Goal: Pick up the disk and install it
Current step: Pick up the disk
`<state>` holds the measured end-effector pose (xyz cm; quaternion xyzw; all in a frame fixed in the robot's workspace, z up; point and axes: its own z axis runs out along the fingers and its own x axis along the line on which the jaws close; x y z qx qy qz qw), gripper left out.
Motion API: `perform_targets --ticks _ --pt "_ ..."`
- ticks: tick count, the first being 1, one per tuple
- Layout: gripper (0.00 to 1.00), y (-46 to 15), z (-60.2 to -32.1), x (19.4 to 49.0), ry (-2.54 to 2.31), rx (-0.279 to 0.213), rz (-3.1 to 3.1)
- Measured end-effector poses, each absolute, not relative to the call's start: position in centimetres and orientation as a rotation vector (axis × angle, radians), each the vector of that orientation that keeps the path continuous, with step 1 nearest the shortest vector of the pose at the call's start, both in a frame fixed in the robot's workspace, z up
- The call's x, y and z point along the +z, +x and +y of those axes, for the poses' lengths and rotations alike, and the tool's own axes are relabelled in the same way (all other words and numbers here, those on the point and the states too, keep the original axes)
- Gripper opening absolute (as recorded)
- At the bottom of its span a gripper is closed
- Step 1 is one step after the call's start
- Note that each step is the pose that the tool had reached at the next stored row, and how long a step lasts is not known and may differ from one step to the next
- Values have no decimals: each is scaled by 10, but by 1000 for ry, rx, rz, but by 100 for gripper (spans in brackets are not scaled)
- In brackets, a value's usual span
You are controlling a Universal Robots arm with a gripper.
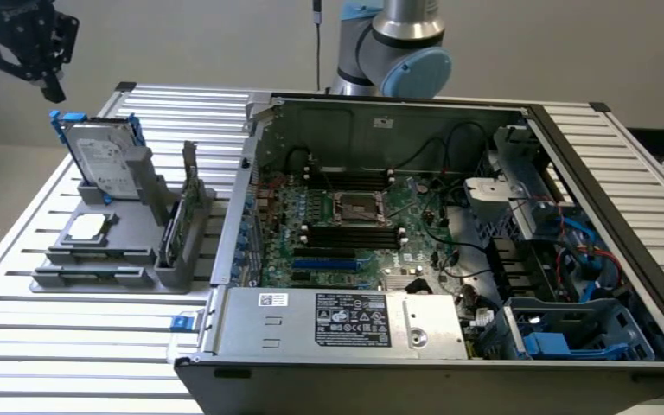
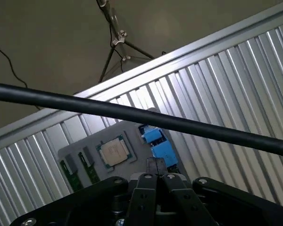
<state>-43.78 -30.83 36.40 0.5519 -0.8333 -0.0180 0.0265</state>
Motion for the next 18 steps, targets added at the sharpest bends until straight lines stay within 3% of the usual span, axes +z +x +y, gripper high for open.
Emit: perform_targets --ticks 18 --pt "11 -438 -290 357 1940 -31 -2395"
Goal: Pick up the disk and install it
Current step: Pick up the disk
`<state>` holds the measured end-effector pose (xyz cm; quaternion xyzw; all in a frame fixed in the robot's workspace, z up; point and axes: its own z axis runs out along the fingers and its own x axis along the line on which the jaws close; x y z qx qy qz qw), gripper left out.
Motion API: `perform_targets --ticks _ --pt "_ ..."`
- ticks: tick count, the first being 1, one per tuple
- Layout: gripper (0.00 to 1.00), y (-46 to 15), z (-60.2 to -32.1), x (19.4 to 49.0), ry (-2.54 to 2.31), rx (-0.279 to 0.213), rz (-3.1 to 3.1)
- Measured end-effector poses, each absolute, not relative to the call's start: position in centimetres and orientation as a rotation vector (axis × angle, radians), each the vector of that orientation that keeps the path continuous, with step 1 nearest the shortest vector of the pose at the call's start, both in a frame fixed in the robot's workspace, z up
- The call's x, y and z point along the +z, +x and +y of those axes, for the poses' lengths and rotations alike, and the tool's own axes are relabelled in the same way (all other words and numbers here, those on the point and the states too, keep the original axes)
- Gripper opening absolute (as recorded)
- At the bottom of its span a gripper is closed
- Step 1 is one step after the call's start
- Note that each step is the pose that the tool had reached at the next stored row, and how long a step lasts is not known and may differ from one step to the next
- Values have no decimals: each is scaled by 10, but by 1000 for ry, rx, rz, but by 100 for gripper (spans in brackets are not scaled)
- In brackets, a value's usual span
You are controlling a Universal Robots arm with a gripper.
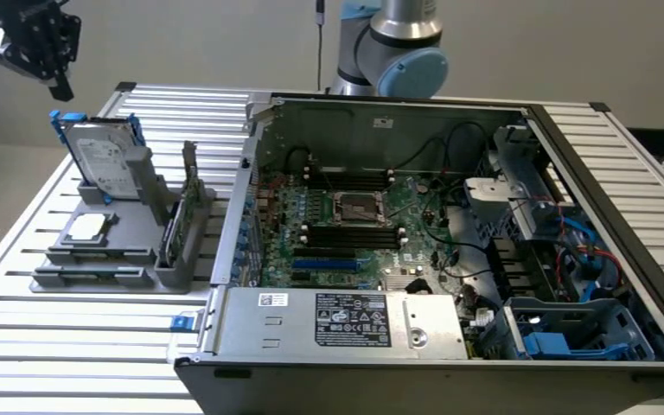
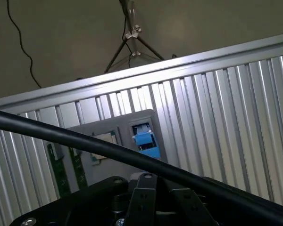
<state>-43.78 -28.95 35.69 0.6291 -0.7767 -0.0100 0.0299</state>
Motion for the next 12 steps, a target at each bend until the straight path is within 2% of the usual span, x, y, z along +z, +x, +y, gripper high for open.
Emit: perform_targets --ticks 12 --pt "12 -438 -285 356 2009 59 -2327"
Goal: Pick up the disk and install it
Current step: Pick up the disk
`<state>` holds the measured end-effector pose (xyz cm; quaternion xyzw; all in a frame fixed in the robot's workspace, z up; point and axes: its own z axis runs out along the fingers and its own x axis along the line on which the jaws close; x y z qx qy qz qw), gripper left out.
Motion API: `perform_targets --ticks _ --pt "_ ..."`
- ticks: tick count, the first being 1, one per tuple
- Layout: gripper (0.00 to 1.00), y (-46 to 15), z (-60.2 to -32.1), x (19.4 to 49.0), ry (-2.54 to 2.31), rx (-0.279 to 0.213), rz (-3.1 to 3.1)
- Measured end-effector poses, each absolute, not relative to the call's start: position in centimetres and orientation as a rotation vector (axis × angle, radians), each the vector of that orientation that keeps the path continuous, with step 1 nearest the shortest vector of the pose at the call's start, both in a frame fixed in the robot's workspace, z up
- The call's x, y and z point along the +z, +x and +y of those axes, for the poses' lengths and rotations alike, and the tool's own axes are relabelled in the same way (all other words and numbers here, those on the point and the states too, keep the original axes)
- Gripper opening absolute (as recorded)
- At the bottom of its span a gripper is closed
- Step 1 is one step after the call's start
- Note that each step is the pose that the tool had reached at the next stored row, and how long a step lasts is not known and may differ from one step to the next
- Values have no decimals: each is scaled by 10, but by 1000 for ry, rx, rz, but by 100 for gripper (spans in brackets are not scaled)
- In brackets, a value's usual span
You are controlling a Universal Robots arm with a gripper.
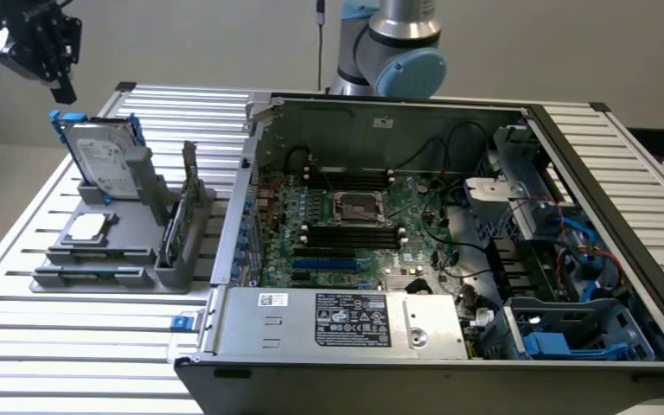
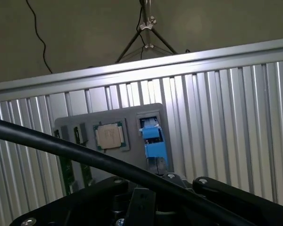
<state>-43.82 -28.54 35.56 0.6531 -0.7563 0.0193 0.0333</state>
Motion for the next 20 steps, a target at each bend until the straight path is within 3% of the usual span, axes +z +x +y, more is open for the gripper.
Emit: perform_targets --ticks 9,20 --pt "48 -440 -285 352 2029 73 -2323" --pt "48 -444 -284 333 2109 90 -2266"
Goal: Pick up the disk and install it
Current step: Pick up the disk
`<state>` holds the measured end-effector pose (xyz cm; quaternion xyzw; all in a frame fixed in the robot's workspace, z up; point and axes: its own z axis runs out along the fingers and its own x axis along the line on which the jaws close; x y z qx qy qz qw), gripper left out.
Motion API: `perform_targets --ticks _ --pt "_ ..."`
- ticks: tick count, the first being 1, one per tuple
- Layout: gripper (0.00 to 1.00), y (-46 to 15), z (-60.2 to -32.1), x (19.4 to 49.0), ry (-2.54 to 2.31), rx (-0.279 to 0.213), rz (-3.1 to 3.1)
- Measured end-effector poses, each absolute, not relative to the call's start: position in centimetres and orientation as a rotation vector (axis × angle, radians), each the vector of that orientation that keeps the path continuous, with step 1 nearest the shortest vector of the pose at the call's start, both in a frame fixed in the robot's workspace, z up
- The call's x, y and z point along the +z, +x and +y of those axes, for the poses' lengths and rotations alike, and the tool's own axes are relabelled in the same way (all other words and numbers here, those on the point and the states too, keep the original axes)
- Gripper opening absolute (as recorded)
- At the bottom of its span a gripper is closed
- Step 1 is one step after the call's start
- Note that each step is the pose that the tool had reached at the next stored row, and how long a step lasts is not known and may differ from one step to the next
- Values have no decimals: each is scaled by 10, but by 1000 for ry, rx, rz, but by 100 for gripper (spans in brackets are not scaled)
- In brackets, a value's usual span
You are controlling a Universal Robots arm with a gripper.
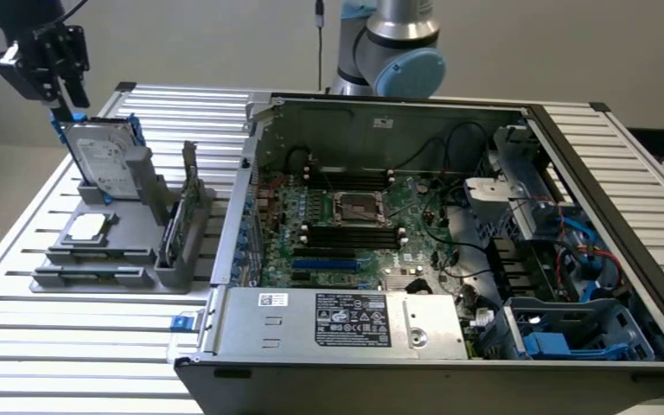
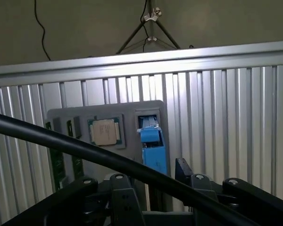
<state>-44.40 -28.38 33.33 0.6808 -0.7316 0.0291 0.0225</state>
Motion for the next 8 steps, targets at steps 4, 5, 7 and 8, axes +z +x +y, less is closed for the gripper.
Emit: perform_targets --ticks 4,5,7,8 --pt "48 -447 -283 326 2131 100 -2254" --pt "48 -448 -283 324 2135 102 -2252" --pt "48 -450 -283 321 2140 105 -2250" --pt "48 -451 -283 319 2143 106 -2248"
